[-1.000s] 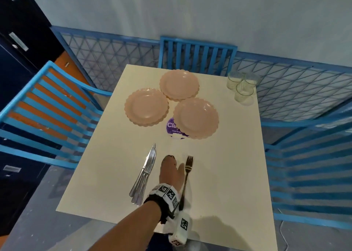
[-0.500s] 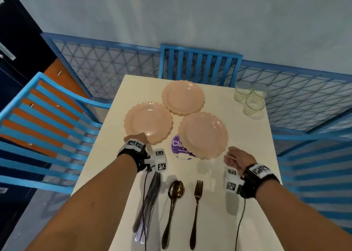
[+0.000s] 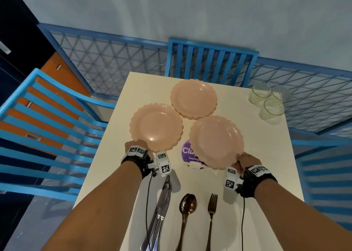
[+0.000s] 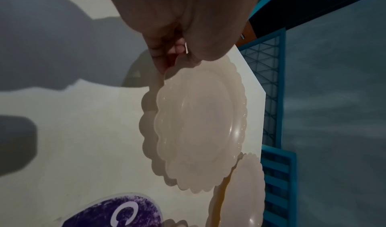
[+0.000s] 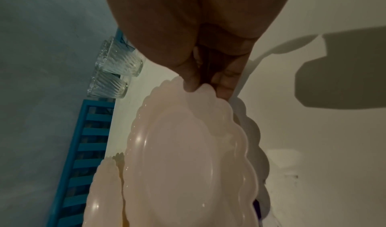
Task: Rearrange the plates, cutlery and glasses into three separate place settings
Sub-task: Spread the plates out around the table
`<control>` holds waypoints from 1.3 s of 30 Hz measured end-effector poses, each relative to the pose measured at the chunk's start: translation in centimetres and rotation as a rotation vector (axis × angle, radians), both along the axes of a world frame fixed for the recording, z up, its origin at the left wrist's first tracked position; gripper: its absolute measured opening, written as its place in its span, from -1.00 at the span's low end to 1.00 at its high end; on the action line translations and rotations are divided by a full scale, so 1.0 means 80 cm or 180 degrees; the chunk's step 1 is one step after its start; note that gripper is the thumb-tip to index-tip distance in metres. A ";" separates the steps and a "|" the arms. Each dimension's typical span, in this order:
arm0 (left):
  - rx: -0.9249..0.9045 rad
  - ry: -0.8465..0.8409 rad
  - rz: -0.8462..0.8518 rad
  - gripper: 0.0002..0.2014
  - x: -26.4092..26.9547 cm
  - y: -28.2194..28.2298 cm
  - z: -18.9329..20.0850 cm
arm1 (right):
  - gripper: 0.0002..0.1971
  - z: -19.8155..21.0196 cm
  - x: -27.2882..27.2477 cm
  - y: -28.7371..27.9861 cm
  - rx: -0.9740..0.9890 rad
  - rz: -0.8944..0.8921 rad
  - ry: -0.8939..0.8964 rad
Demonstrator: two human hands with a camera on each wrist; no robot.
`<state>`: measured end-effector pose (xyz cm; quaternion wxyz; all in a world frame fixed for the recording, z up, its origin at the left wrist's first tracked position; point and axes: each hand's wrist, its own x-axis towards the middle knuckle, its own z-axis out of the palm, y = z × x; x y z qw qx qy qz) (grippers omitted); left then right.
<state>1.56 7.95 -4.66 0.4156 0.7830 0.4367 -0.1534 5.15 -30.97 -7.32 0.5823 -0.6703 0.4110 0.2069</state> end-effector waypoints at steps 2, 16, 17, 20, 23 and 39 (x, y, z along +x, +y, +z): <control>-0.0363 -0.0515 0.0899 -0.89 0.004 0.003 -0.003 | -0.69 0.015 -0.011 0.003 -0.0032 -0.0193 -0.0056; -0.2025 -0.1962 0.1539 -0.73 -0.025 -0.044 0.035 | -0.72 0.133 -0.012 0.139 0.0354 0.0297 -0.1214; -0.2094 -0.1979 0.1515 -0.74 -0.021 -0.046 0.034 | -0.68 0.132 -0.008 0.147 0.0308 0.0369 -0.1244; -0.2159 -0.2006 0.1597 -0.72 -0.008 -0.050 0.038 | -0.63 0.123 0.003 0.164 0.0034 0.0647 -0.1365; -0.2062 -0.2046 0.1710 -0.68 0.002 -0.052 0.040 | -0.68 0.122 0.010 0.174 -0.0354 0.0854 -0.1512; -0.1691 -0.2058 0.1838 -0.53 0.148 -0.032 0.026 | -0.62 0.019 0.185 0.180 -0.0835 0.0502 -0.0623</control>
